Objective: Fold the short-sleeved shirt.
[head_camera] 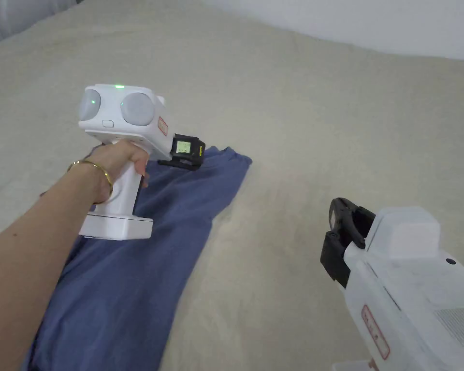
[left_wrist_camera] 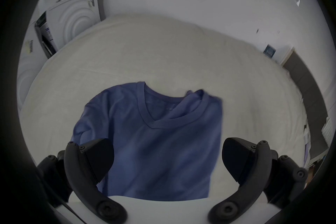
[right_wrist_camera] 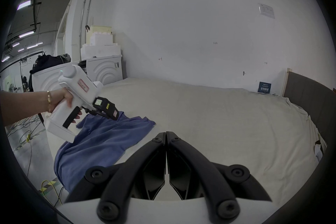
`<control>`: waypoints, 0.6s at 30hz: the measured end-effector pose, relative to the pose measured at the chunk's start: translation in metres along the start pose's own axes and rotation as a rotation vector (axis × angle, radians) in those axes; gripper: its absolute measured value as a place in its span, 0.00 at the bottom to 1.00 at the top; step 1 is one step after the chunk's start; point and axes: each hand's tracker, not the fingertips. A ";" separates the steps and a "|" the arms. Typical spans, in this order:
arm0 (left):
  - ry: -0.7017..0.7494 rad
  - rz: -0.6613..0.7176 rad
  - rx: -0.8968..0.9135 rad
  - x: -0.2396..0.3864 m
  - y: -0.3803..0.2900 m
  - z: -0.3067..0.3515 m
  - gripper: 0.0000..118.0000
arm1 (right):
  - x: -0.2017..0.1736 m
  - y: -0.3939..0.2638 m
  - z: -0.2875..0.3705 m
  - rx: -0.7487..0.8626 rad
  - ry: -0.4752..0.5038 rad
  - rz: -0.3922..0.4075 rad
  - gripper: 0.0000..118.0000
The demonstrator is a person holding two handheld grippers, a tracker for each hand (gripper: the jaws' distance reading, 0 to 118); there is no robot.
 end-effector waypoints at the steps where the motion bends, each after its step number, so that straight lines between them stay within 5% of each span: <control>1: 0.029 -0.006 -0.031 0.002 0.003 -0.013 1.00 | 0.003 -0.002 -0.003 -0.002 -0.004 0.001 0.00; 12: 0.072 -0.032 -0.158 0.008 -0.003 -0.076 0.81 | 0.029 -0.031 -0.021 -0.088 -0.039 -0.040 0.00; 14: 0.024 -0.001 -0.131 0.012 -0.008 -0.069 0.65 | 0.033 -0.035 -0.022 -0.102 -0.043 -0.061 0.00; 18: -0.082 0.005 -0.133 0.015 -0.006 -0.063 0.02 | 0.037 -0.037 -0.017 -0.111 -0.045 -0.090 0.00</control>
